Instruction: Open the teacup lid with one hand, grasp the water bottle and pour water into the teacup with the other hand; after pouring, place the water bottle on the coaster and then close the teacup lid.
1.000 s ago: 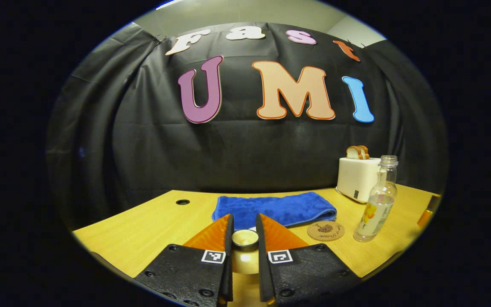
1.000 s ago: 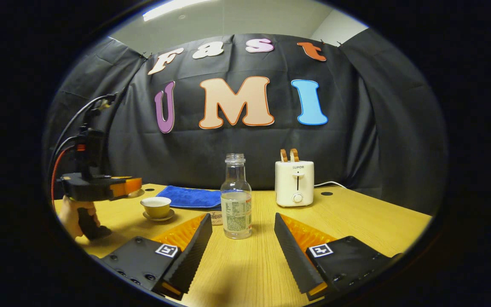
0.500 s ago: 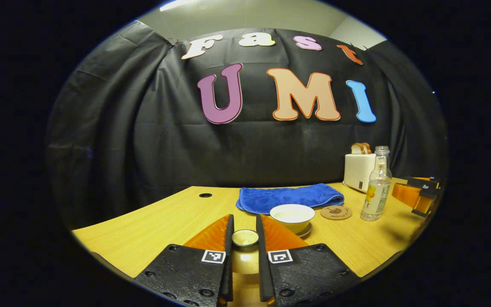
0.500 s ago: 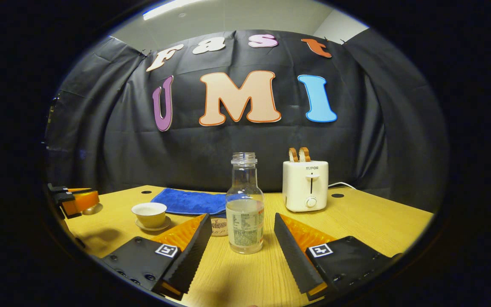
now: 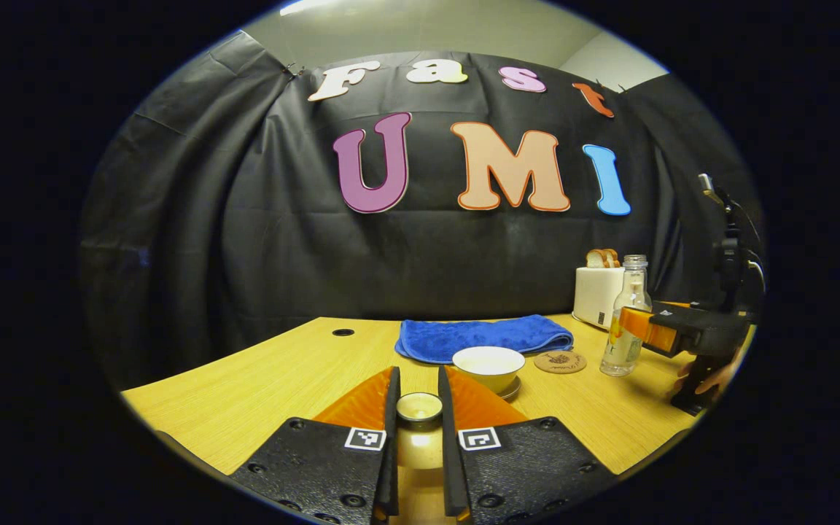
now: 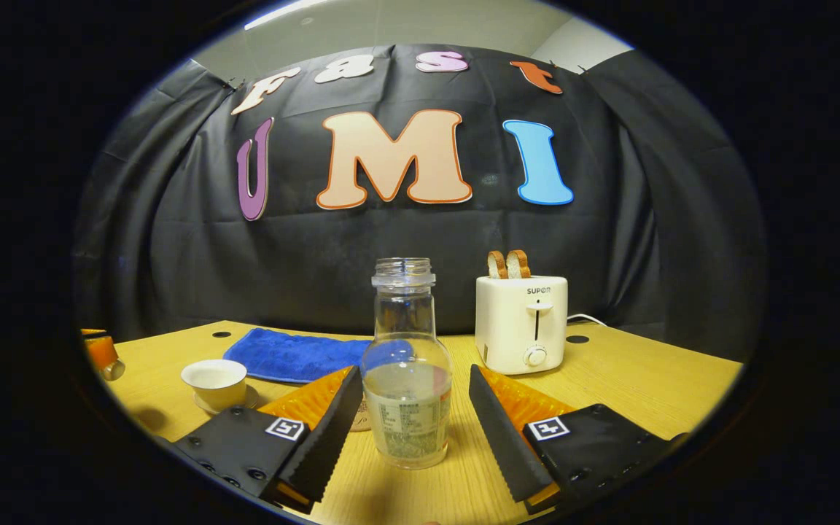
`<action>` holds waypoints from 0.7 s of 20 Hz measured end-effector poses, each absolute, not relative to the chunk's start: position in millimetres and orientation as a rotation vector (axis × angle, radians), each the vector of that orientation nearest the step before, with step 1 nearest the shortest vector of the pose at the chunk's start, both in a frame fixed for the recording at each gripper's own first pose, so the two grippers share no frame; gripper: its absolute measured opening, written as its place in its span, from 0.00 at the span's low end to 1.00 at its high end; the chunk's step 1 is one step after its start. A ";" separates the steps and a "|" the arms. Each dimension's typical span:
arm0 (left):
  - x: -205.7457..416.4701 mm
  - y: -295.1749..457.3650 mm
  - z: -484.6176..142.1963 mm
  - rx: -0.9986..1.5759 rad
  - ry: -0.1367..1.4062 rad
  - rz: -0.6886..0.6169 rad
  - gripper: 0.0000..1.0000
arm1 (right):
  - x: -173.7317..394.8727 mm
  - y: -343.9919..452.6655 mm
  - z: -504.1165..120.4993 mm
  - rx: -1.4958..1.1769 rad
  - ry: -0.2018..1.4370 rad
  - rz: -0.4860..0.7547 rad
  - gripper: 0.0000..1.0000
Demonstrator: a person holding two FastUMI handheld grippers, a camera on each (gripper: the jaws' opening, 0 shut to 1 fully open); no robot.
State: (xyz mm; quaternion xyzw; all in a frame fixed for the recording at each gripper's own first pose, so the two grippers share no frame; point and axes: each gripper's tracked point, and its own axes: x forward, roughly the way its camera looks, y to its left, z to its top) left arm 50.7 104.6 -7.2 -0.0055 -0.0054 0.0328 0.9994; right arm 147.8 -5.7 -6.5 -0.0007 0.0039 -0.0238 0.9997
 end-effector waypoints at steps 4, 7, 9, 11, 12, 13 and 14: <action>50.6 105.8 -7.8 -0.010 -0.010 0.072 0.22 | 165.0 -2.8 -7.4 -0.003 0.007 -0.058 0.94; 49.2 107.5 -7.5 -0.011 -0.011 0.077 0.22 | 176.2 -1.1 -8.7 -0.005 0.012 -0.057 0.94; 49.2 107.1 -7.7 -0.011 -0.011 0.075 0.21 | 179.2 1.2 -10.2 -0.005 0.020 -0.047 0.86; 50.0 105.8 -7.8 -0.010 -0.012 0.072 0.22 | 179.7 7.9 -10.3 -0.009 0.023 -0.008 0.78; 50.2 106.1 -8.0 -0.011 -0.011 0.072 0.22 | 180.7 9.6 -12.4 -0.011 0.033 0.000 0.76; 50.0 105.8 -7.8 -0.011 -0.012 0.072 0.22 | 180.3 10.9 -11.5 -0.025 0.033 -0.001 0.74; 49.9 105.8 -7.4 -0.011 -0.012 0.071 0.22 | 180.3 15.3 -10.7 -0.061 0.027 0.004 0.73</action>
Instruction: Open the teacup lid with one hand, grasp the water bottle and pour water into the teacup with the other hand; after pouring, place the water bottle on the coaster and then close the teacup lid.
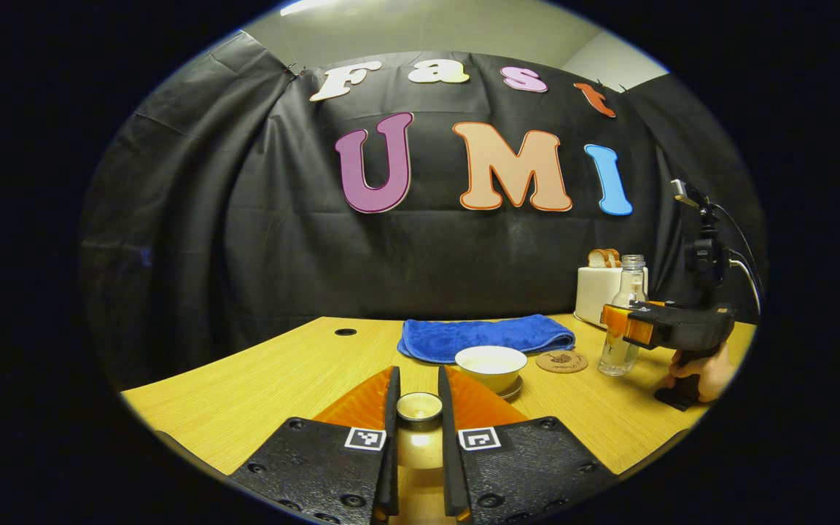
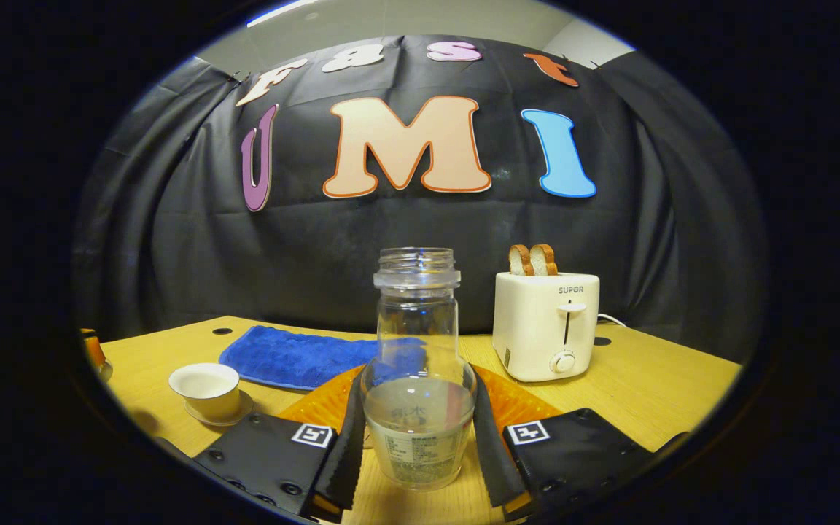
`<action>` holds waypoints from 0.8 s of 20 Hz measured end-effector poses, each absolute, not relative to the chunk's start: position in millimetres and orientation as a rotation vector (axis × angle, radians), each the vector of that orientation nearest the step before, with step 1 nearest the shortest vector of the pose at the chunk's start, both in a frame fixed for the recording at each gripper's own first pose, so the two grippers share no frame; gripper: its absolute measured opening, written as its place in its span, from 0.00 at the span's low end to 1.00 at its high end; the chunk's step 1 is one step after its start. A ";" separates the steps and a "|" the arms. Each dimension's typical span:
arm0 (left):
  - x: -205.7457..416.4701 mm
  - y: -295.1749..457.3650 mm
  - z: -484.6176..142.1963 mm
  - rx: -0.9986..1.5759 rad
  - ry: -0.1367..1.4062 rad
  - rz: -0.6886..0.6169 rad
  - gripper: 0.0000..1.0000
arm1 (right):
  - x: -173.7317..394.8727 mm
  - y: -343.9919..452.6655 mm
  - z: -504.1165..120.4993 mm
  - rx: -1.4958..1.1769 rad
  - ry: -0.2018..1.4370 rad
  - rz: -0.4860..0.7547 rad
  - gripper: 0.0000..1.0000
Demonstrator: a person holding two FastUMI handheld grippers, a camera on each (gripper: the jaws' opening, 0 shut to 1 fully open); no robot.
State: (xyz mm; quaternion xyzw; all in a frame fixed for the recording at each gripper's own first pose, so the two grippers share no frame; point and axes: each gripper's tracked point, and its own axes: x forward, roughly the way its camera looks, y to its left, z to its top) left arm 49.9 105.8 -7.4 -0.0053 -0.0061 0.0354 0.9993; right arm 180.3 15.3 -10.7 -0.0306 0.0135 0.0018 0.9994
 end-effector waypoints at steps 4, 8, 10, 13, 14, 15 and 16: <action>48.8 106.3 -7.2 -0.010 -0.013 0.071 0.22 | 177.5 52.3 -8.2 -0.318 -0.013 0.046 0.72; 49.0 104.8 -7.5 -0.011 -0.013 0.066 0.22 | 186.0 80.6 -11.7 -0.540 -0.028 0.087 0.71; 48.4 107.3 -8.0 -0.010 -0.013 0.072 0.22 | 189.5 93.1 -18.6 -0.643 -0.008 0.119 0.71; 48.7 109.5 -8.0 -0.009 -0.014 0.081 0.22 | 195.8 106.8 -25.8 -0.795 0.024 0.175 0.71; 48.5 110.9 -7.9 -0.010 -0.013 0.082 0.22 | 196.5 109.2 -29.0 -0.831 0.034 0.192 0.71; 47.9 112.0 -8.5 -0.010 -0.011 0.082 0.22 | 196.8 111.1 -31.8 -0.861 0.046 0.207 0.71; 46.6 113.6 -8.0 -0.010 -0.013 0.082 0.22 | 197.9 110.9 -33.4 -0.889 0.058 0.218 0.71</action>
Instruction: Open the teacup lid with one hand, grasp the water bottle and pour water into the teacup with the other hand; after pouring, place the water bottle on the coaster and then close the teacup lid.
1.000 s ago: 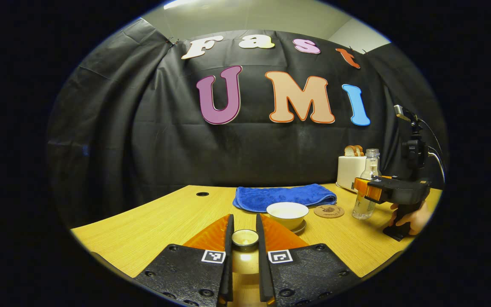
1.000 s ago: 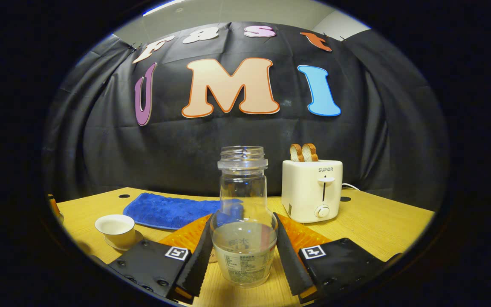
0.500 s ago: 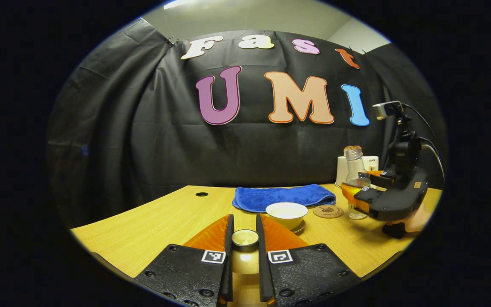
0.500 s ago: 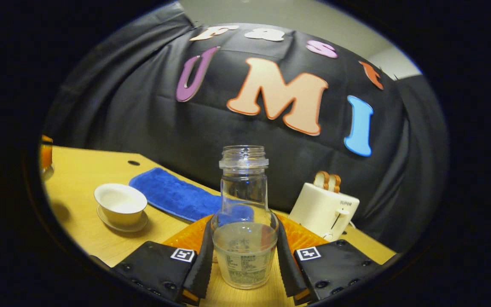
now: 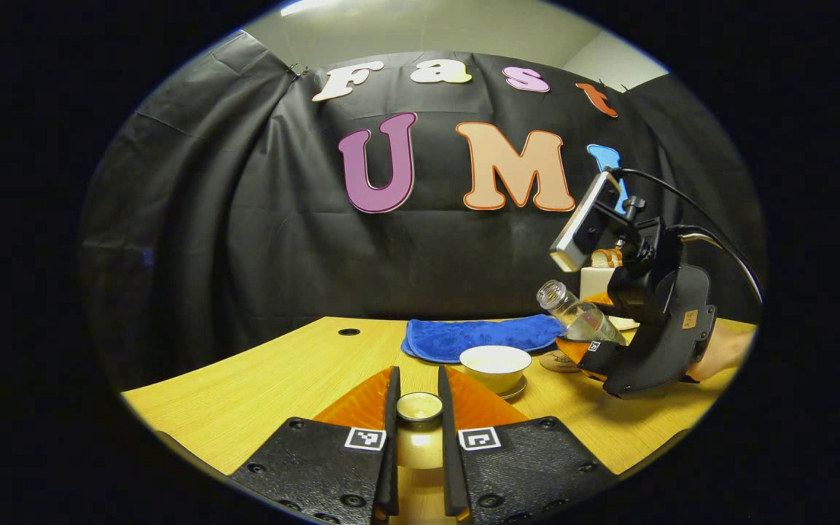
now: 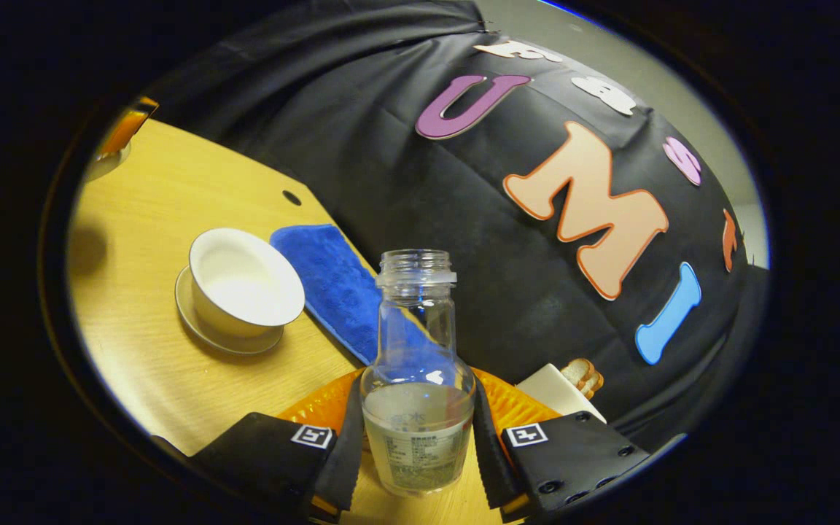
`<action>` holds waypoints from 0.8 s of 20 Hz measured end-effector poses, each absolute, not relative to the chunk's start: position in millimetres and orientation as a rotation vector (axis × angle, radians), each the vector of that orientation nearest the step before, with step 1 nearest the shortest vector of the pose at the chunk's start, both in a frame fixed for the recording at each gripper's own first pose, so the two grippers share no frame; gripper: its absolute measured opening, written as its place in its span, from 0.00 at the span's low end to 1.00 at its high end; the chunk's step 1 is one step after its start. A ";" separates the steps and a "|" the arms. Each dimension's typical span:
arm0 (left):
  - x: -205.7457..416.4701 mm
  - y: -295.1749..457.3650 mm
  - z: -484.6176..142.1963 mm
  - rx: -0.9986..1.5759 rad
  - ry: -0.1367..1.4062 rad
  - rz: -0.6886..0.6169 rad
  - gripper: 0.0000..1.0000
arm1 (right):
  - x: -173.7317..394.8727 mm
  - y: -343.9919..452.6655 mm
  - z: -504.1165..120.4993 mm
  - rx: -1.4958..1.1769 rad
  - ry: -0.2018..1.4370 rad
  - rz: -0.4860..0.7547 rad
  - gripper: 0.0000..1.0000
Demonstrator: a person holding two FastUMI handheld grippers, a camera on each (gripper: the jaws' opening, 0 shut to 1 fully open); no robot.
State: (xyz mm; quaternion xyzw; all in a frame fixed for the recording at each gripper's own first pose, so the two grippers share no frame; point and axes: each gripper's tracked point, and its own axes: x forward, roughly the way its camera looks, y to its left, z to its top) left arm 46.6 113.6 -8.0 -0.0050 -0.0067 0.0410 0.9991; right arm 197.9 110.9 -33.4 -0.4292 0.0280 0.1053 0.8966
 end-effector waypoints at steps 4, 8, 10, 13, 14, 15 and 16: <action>46.6 128.4 -6.7 -0.011 -0.012 0.110 0.21 | 199.3 113.2 -44.4 -1.010 0.100 0.242 0.71; 44.3 151.4 -7.2 -0.013 -0.011 0.148 0.21 | 193.3 112.8 -45.9 -1.153 0.086 0.252 0.70; 40.8 157.4 -8.6 -0.014 -0.010 0.162 0.22 | 190.2 119.7 -43.4 -1.221 0.061 0.266 0.70; 40.1 159.7 -9.1 -0.012 -0.009 0.160 0.22 | 186.4 128.5 -41.2 -1.325 0.034 0.286 0.70; 39.7 159.5 -8.6 -0.012 -0.011 0.148 0.22 | 186.2 130.9 -40.1 -1.357 0.026 0.292 0.70; 40.0 159.1 -9.2 -0.012 -0.012 0.142 0.22 | 184.5 133.8 -39.4 -1.392 0.015 0.298 0.70; 39.7 162.4 -9.8 -0.014 -0.010 0.147 0.22 | 182.9 134.9 -37.8 -1.428 0.004 0.299 0.70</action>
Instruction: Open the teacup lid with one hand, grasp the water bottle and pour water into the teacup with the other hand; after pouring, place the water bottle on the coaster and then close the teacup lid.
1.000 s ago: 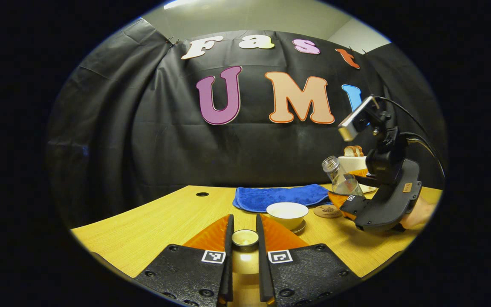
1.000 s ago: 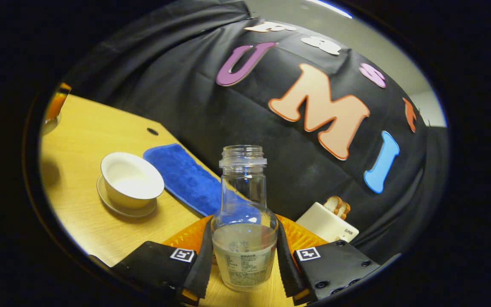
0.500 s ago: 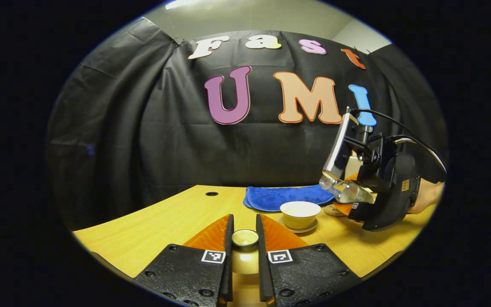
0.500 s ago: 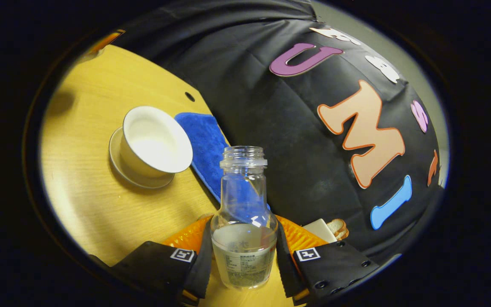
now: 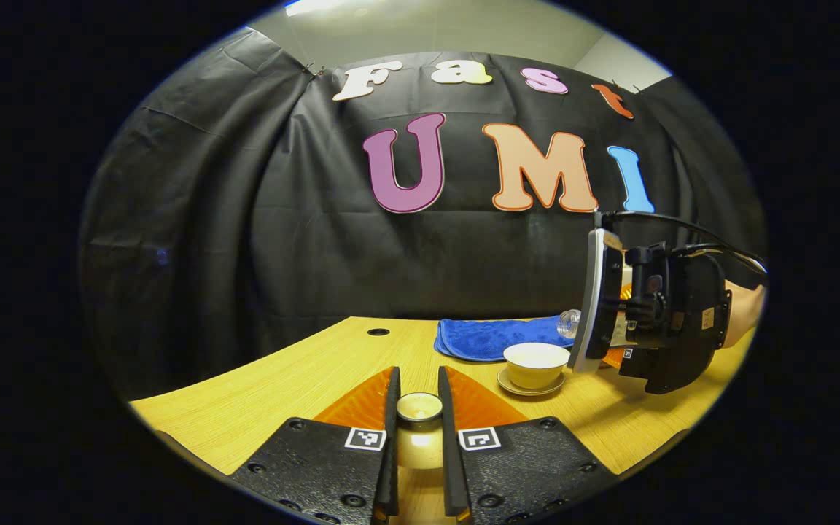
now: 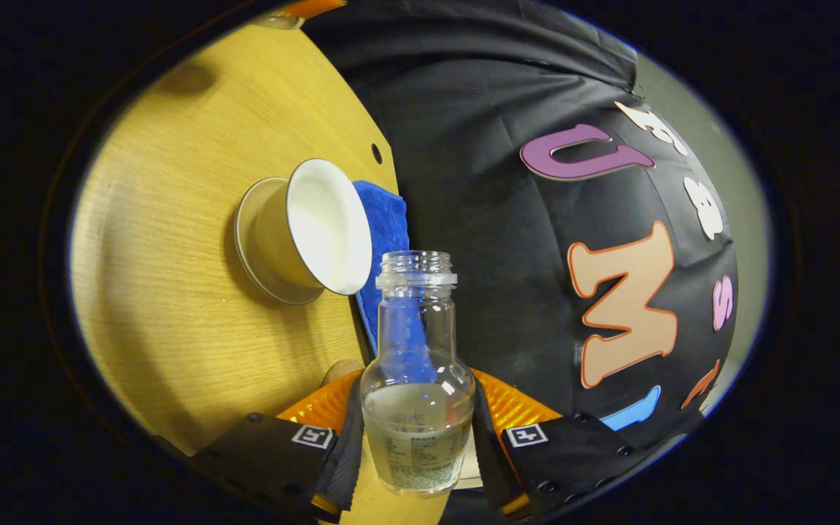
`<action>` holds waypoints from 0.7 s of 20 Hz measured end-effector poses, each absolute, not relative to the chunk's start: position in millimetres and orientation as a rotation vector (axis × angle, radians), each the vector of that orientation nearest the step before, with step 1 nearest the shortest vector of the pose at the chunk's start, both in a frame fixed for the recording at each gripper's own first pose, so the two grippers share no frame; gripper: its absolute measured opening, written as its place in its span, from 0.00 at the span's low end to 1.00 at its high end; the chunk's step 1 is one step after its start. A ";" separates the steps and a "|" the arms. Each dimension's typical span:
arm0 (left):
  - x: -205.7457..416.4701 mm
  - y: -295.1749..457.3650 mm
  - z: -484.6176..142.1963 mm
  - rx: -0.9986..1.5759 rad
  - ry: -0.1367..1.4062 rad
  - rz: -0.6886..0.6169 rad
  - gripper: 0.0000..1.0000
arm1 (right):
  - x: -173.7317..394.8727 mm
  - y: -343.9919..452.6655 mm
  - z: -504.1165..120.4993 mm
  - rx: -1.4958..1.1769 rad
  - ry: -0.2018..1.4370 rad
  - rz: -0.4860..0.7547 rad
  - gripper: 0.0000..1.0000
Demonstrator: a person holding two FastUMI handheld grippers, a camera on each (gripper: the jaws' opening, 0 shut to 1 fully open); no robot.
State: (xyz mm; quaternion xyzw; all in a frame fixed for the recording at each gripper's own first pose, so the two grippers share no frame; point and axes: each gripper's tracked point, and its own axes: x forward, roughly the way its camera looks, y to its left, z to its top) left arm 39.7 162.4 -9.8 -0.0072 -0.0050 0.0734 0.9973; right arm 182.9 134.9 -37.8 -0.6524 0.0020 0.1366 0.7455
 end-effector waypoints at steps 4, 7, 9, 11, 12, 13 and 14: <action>37.2 167.2 -10.3 -0.013 -0.010 0.159 0.21 | 182.0 135.8 -38.3 -1.517 0.000 0.320 0.70; 37.4 167.6 -9.9 -0.013 -0.009 0.158 0.22 | 180.9 136.7 -38.6 -1.588 -0.014 0.329 0.70; 38.0 167.9 -10.1 -0.013 -0.009 0.158 0.22 | 182.0 137.2 -38.6 -1.626 -0.018 0.335 0.70; 37.1 167.6 -9.7 -0.012 -0.009 0.158 0.22 | 184.1 137.9 -37.4 -1.676 -0.028 0.339 0.70; 37.7 167.8 -9.4 -0.013 -0.009 0.158 0.22 | 184.9 137.0 -38.3 -1.695 -0.029 0.342 0.70; 37.4 168.0 -9.9 -0.013 -0.009 0.158 0.22 | 185.0 137.3 -38.4 -1.709 -0.032 0.345 0.70; 37.1 167.7 -9.3 -0.012 -0.009 0.158 0.22 | 185.2 137.7 -37.6 -1.725 -0.036 0.348 0.70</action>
